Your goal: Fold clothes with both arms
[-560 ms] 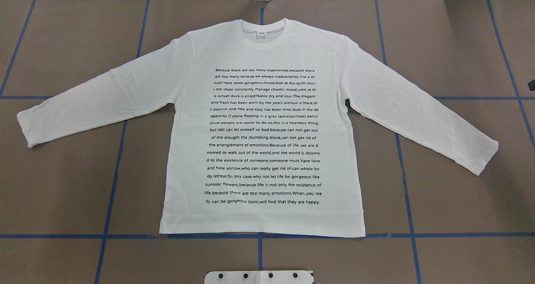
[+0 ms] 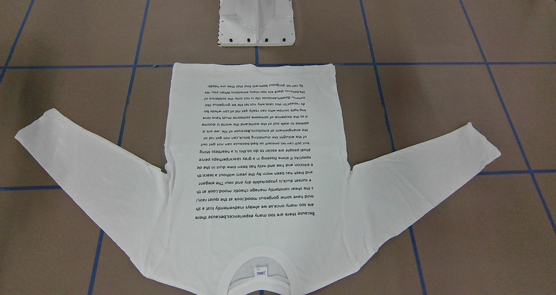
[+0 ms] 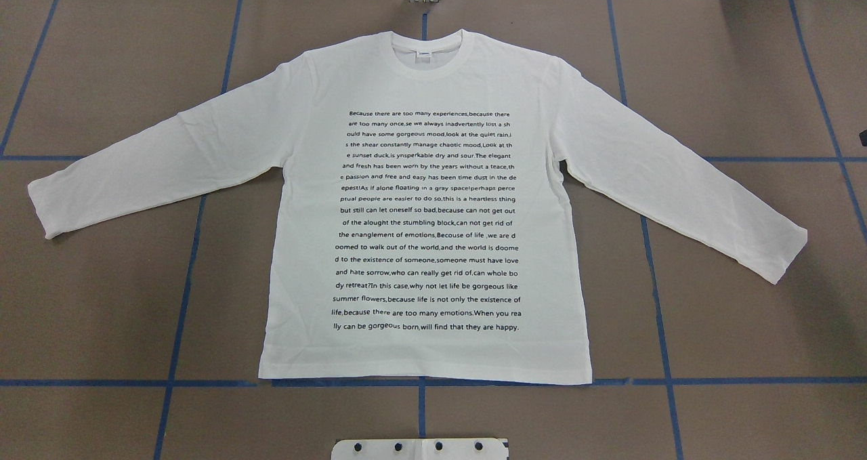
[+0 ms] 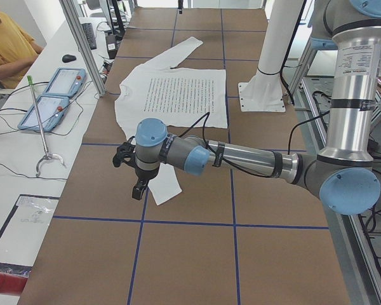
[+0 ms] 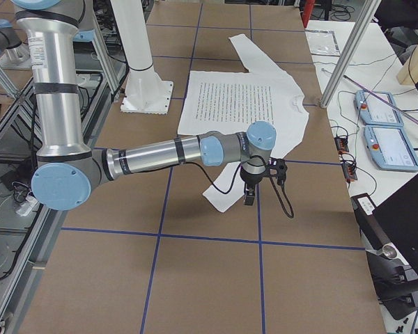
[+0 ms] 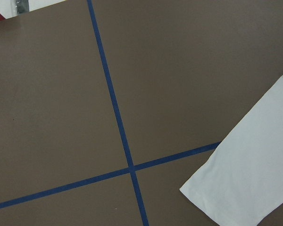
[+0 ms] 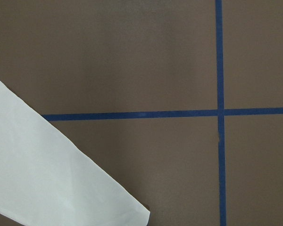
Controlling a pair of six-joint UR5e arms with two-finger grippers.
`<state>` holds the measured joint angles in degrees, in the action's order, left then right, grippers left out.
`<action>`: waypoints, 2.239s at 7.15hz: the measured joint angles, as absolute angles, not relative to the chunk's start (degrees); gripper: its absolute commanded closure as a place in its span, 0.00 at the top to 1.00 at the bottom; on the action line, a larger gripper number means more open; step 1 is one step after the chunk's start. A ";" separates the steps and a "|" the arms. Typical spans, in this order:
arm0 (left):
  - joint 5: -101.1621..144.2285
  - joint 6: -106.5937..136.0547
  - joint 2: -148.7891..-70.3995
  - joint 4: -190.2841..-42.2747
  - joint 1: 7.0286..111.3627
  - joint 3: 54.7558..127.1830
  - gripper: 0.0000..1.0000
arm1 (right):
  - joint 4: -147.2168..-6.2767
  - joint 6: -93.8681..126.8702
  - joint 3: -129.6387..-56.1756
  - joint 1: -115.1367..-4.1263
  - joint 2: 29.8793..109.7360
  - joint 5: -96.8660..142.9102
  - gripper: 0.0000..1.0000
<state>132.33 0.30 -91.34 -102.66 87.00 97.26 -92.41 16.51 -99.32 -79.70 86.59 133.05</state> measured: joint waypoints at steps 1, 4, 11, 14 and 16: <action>132.43 0.25 -91.29 -102.77 86.96 97.40 1.00 | -91.50 16.60 -99.27 -79.39 86.59 133.04 1.00; 132.52 0.36 -91.55 -102.79 86.87 97.14 1.00 | -90.08 17.02 -99.04 -77.71 86.57 132.98 1.00; 132.42 0.00 -91.12 -104.21 86.76 96.72 1.00 | -67.71 42.11 -95.06 -66.09 92.04 129.98 0.91; 132.28 0.08 -91.06 -105.32 86.77 96.62 1.00 | -55.68 47.28 -89.65 -64.00 94.44 129.03 0.86; 132.28 0.09 -91.05 -105.37 86.75 96.69 1.00 | -54.38 50.44 -88.22 -63.86 95.48 130.03 0.85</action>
